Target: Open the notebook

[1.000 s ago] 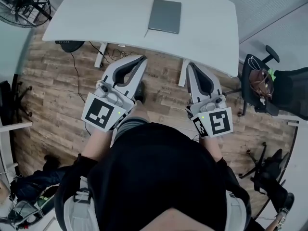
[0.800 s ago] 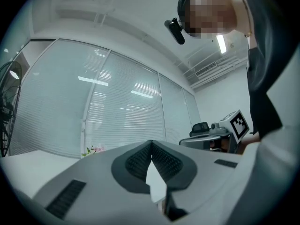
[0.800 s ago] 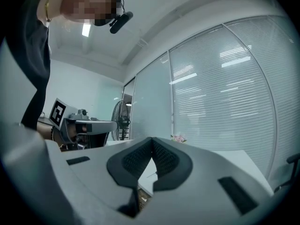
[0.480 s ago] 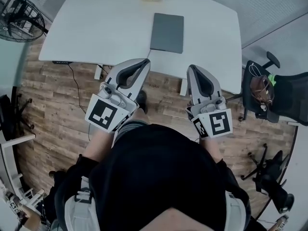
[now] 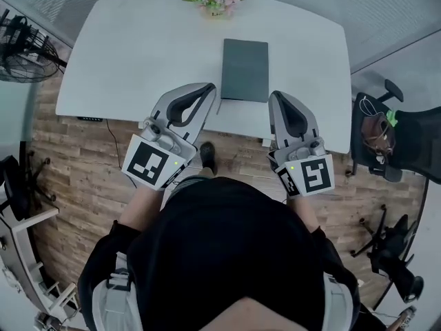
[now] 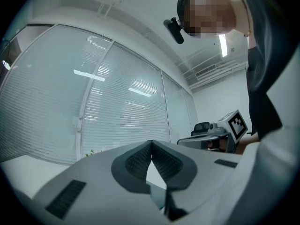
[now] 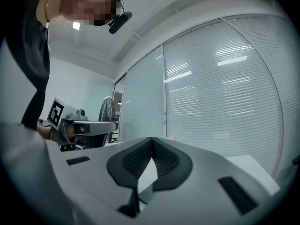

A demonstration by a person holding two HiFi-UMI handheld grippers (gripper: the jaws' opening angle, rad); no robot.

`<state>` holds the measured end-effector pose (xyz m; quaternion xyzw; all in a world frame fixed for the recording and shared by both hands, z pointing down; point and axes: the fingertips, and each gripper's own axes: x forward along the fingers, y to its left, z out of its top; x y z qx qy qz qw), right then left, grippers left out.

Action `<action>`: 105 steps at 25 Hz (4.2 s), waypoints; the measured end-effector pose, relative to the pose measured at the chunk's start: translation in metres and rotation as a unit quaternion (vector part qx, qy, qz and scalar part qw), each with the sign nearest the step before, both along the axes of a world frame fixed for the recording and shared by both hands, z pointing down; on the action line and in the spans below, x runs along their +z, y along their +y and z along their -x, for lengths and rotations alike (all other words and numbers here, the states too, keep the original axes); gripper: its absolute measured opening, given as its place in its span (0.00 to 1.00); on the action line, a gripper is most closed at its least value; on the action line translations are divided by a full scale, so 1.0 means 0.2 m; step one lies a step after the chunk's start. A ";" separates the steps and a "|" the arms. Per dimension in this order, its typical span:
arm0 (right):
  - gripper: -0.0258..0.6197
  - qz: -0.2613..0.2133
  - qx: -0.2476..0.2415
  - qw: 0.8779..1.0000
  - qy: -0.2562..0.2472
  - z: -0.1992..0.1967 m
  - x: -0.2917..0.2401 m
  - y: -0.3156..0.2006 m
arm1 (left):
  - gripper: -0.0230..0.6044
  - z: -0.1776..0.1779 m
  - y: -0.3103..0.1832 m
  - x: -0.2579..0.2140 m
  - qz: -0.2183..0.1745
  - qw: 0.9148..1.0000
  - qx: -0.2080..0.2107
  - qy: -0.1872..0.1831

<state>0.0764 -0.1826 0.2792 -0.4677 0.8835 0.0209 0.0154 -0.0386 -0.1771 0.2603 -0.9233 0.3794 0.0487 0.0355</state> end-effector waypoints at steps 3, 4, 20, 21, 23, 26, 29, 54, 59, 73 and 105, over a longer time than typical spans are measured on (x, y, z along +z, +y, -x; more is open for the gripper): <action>0.05 0.000 0.005 1.000 0.002 0.03 -0.01 -0.10 | 0.05 0.02 -0.10 -0.01 -0.001 1.000 0.009 0.000; 0.05 0.000 0.007 1.000 0.003 0.04 -0.01 -0.13 | 0.05 0.03 -0.13 -0.01 -0.001 1.000 0.012 -0.001; 0.05 0.012 0.039 0.999 0.009 0.12 0.01 -0.47 | 0.05 0.13 -0.49 0.02 0.007 0.999 0.038 -0.002; 0.05 0.011 0.040 0.999 0.009 0.12 0.01 -0.47 | 0.05 0.13 -0.50 0.02 0.008 0.999 0.037 0.001; 0.05 0.010 0.041 0.999 0.008 0.11 0.00 -0.49 | 0.05 0.14 -0.51 0.02 0.010 0.999 0.035 0.003; 0.05 0.016 0.041 0.999 0.002 0.07 0.00 -0.50 | 0.05 0.13 -0.52 0.02 0.011 0.999 0.030 0.003; 0.05 0.020 0.036 0.999 -0.002 0.05 -0.01 -0.52 | 0.05 0.12 -0.54 0.00 0.006 1.000 0.020 -0.001; 0.17 0.200 0.008 0.980 -0.007 -0.14 0.53 -0.69 | 0.05 0.03 -0.53 0.12 0.030 0.999 0.009 -0.019; 0.25 0.250 0.001 0.968 -0.013 -0.12 0.67 -0.71 | 0.05 0.06 -0.52 0.12 0.032 0.999 0.006 -0.023; 0.39 0.360 0.021 0.932 -0.034 -0.18 1.00 -0.72 | 0.05 0.08 -0.50 0.18 0.045 0.999 -0.002 -0.030; 0.23 0.466 -0.024 0.873 -0.141 -0.18 1.11 -0.68 | 0.05 0.08 -0.49 0.20 0.052 0.998 -0.011 -0.031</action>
